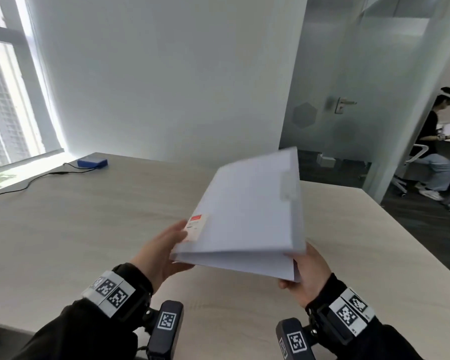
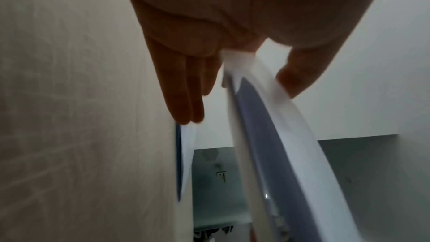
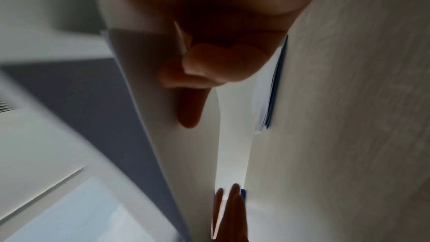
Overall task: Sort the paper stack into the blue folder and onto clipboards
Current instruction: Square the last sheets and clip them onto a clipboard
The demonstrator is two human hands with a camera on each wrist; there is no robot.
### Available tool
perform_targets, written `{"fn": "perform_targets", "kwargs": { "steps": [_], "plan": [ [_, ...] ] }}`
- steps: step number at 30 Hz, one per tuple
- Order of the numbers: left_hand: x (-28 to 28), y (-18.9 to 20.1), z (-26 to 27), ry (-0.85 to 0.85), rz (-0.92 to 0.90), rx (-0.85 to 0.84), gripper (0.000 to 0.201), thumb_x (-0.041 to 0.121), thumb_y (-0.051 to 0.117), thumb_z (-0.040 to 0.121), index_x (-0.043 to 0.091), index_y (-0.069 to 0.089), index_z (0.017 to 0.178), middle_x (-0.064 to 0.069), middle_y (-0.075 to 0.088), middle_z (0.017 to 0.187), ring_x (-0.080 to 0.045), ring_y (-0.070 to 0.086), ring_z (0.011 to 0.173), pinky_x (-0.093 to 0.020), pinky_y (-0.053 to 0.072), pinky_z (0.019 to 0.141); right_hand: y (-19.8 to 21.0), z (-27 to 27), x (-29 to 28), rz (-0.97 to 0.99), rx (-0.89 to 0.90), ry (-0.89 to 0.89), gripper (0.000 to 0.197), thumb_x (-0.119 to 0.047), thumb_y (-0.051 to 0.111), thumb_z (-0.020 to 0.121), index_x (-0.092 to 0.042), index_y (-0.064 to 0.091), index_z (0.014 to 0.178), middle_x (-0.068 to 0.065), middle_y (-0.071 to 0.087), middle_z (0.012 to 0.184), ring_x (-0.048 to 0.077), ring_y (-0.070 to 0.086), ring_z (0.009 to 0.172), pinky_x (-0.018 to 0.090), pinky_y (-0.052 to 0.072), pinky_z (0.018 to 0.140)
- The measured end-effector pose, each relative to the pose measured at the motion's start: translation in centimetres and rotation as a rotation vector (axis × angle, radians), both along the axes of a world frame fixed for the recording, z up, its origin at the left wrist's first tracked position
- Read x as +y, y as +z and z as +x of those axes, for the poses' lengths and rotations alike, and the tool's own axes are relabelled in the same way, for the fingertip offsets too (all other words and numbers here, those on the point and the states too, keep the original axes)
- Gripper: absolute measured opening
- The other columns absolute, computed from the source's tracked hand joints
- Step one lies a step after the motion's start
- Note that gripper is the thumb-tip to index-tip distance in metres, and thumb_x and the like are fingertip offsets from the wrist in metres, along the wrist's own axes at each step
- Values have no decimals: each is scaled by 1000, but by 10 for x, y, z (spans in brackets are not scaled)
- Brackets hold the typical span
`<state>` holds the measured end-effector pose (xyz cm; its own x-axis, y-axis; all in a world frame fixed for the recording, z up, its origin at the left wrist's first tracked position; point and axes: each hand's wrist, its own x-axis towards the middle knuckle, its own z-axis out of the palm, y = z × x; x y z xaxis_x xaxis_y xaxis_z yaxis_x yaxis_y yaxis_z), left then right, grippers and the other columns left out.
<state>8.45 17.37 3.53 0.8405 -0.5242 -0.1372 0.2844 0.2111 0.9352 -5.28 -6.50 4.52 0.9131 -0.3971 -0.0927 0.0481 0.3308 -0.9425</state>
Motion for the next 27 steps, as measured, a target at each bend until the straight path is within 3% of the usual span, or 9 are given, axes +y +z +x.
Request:
{"fn": "perform_targets", "kwargs": {
  "steps": [3, 5, 8, 11, 15, 17, 23, 25, 27],
  "plan": [
    [-8, -8, 1, -9, 80, 49, 24, 10, 67, 83, 10, 70, 106, -10, 69, 89, -21, 64, 67, -31, 59, 57, -1, 3, -3, 36, 34, 12, 28, -19, 40, 98, -13, 60, 81, 5, 53, 57, 20, 35, 42, 22, 28, 39],
    [-13, -13, 6, -7, 45, 99, 24, 5, 64, 83, 3, 69, 107, -10, 67, 80, -18, 61, 58, -27, 55, 51, -5, 6, -5, 29, 45, -13, 28, -21, 39, 99, -10, 61, 84, 7, 55, 57, 19, 39, 39, 22, 30, 38],
    [-23, -17, 18, 15, 26, 124, 28, 4, 63, 83, 1, 65, 111, -10, 65, 78, -18, 59, 56, -26, 51, 50, -12, 15, -10, 44, 64, -102, 30, -31, 48, 97, -9, 69, 93, 14, 64, 67, 28, 53, 49, 25, 36, 41],
    [-38, -20, 30, 56, 64, 102, 27, 7, 63, 85, 4, 64, 112, -8, 63, 79, -17, 56, 58, -25, 46, 48, -21, 28, -21, 130, 75, -177, 42, -50, 44, 97, -17, 71, 100, 12, 72, 78, 31, 64, 62, 29, 39, 49],
    [-59, -23, 56, 138, 215, -30, 40, 27, 70, 71, 14, 67, 108, -5, 62, 85, -18, 52, 67, -25, 42, 49, -35, 50, -35, -12, 101, -208, 17, -18, 51, 97, -16, 67, 100, 10, 70, 87, 27, 65, 72, 30, 42, 53],
    [-70, -27, 66, 183, 248, -78, 41, 30, 68, 64, 16, 68, 102, -6, 64, 85, -20, 54, 70, -27, 42, 50, -44, 62, -44, -125, 98, -226, 20, -9, 53, 94, -18, 70, 95, 9, 68, 94, 23, 61, 80, 31, 44, 56],
    [-100, -48, 101, 283, 240, -158, 36, 32, 67, 67, 20, 67, 101, -8, 72, 92, -23, 63, 72, -31, 49, 53, -52, 96, -64, -374, -21, -255, 26, -12, 55, 89, -18, 72, 107, -5, 76, 106, 11, 68, 101, 29, 48, 86],
    [-112, -49, 116, 323, 251, -219, 37, 36, 68, 63, 26, 67, 99, -2, 74, 91, -22, 68, 77, -35, 51, 63, -51, 113, -76, -449, -33, -274, 27, -8, 52, 92, -18, 71, 109, -7, 76, 107, 6, 67, 103, 27, 48, 87],
    [-125, -46, 132, 356, 268, -316, 33, 34, 68, 67, 27, 68, 100, 5, 74, 88, -15, 68, 79, -29, 47, 66, -53, 132, -92, -507, -17, -305, 28, -11, 53, 91, -22, 70, 110, -12, 75, 107, 2, 66, 103, 24, 46, 86]
  ]
}}
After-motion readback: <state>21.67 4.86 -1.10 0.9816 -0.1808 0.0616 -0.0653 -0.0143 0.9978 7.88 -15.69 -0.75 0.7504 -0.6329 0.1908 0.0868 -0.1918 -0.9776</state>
